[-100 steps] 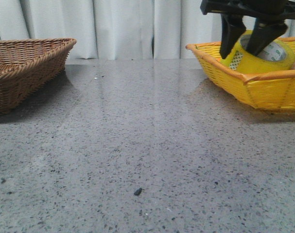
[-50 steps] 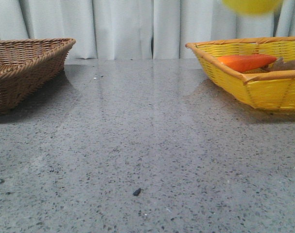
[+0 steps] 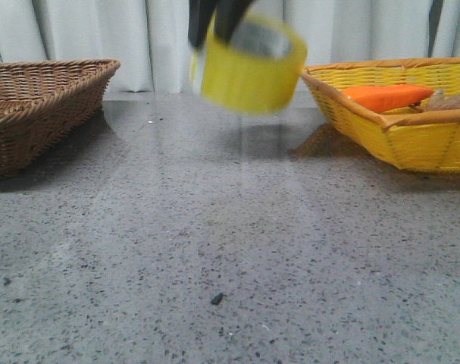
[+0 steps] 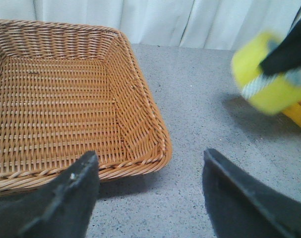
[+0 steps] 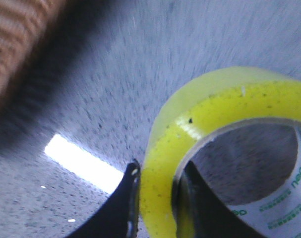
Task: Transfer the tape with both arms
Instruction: 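Lift the tape roll out and set it on the table center, then open the right gripper and withdraw it upward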
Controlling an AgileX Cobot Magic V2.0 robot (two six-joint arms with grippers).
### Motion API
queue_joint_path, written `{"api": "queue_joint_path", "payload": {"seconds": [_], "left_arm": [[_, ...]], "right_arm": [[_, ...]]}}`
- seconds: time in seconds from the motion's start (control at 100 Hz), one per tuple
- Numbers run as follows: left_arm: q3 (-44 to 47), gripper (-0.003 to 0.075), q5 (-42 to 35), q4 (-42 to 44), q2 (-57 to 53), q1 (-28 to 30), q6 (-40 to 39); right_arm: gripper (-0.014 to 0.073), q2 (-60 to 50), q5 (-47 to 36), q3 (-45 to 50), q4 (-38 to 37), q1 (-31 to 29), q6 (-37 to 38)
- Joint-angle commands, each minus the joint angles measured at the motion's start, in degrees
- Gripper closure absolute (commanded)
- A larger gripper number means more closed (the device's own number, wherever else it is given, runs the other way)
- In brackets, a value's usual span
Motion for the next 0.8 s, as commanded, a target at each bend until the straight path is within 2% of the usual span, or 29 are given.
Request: {"api": "queue_joint_path", "payload": {"seconds": [0.0,0.1,0.17,0.22,0.32,0.37,0.44,0.5,0.55,0.62,0.74,0.79], "left_arm": [[-2.04,0.0303,-4.20,-0.78,0.63,-0.39,-0.01],[-2.04,0.0303,-4.08,-0.78,0.63,-0.39,-0.01],[-2.04,0.0303,-3.84,-0.78,0.66,-0.39,-0.01],[-2.04,0.0303,-3.71,-0.78,0.80,-0.39,-0.01],[-2.95,0.0303,-2.40,-1.05,2.11,-0.39,-0.01],[-4.14,0.0303,-1.17,-1.71,3.31,-0.39,-0.01],[-6.63,0.0303,0.35,-2.36,5.67,-0.52,1.66],[-9.55,0.0303,1.14,-2.36,8.37,-1.18,3.43],[-12.14,0.0303,1.61,-2.36,10.88,-2.32,4.43],[-16.14,0.0303,2.34,-2.36,15.14,-4.21,4.55],[-23.78,0.0303,4.89,-2.26,24.03,-7.52,4.55],[-27.35,0.0303,7.16,-2.26,28.32,-8.65,5.01]], "right_arm": [[0.0660,-0.88,-2.25,-1.88,0.44,-0.02,-0.48],[0.0654,0.75,-0.99,-1.88,0.44,-0.02,-0.48],[0.0596,0.85,-0.13,-1.88,0.44,-0.02,-0.48],[0.0508,0.56,0.40,-2.03,0.47,-0.02,-0.48],[0.0246,-0.79,1.56,-2.78,0.59,-0.02,-0.48],[0.0145,-2.30,2.35,-3.69,0.73,-0.02,-0.48],[0.0085,-5.34,3.51,-4.49,1.10,-0.02,-0.58],[0.0104,-8.81,4.04,-4.46,2.28,-0.02,-1.95],[0.0169,-12.25,5.07,-4.46,2.90,-0.02,-2.57],[0.0329,-17.42,6.94,-4.46,3.03,0.38,-3.69],[0.0669,-26.41,9.76,-3.64,3.03,0.38,-7.22],[0.0660,-30.91,9.85,-2.03,2.61,0.38,-7.37]]}}
